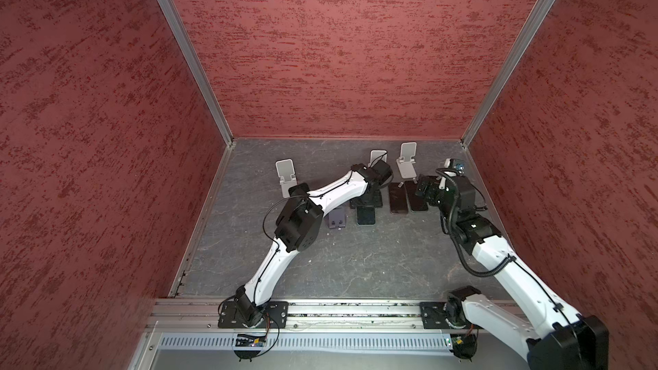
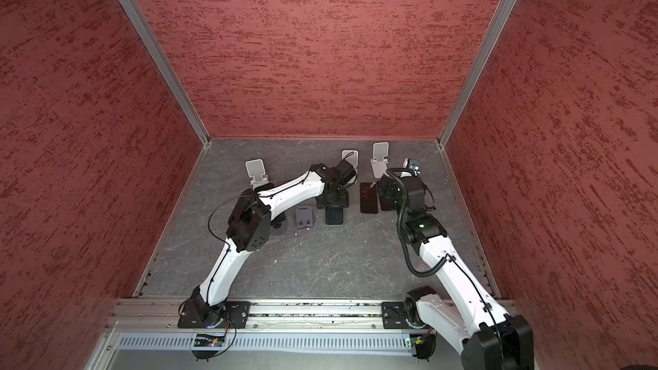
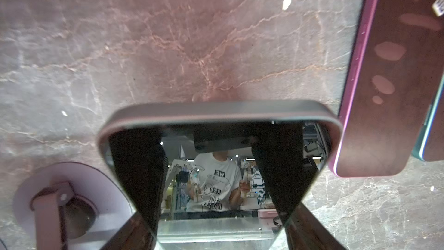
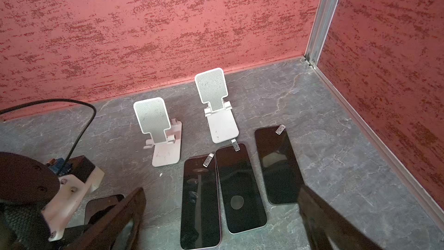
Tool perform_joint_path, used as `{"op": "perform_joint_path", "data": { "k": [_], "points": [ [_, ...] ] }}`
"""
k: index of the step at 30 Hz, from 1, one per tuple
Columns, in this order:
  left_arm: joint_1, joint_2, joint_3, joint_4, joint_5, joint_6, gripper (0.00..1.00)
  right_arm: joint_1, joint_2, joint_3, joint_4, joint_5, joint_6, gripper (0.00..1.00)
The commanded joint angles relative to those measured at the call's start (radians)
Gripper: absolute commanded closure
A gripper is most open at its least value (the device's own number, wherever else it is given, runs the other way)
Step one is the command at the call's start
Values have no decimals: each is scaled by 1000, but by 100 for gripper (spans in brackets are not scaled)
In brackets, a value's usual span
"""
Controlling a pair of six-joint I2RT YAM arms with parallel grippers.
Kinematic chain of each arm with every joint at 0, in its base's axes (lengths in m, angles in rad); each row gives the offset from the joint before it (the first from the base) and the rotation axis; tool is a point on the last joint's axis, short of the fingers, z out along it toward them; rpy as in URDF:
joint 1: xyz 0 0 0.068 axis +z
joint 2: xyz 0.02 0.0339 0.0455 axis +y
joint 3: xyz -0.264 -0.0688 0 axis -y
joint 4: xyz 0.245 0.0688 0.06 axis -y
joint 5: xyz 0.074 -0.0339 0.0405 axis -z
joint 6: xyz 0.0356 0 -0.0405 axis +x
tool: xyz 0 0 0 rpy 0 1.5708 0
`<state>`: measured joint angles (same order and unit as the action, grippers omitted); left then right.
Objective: Remove the phone from the phone stand
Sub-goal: Place the phone at the center of the table.
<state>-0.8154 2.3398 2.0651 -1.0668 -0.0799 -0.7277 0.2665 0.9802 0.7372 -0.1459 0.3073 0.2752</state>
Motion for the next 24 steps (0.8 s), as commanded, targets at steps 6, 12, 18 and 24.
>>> {"op": "perform_joint_path", "data": {
  "k": [6,12,18,24],
  "points": [
    [14,22,27,-42,25,-20,34,-7,-10,-11,29,21,-4,1],
    [19,35,24,-44,27,-24,34,-6,-5,-10,33,18,-4,1],
    [21,45,19,-46,26,-25,34,-8,-5,-14,34,18,-4,1],
    [24,55,15,-53,26,-30,34,-7,-4,-16,38,15,-4,1]
  ]
}}
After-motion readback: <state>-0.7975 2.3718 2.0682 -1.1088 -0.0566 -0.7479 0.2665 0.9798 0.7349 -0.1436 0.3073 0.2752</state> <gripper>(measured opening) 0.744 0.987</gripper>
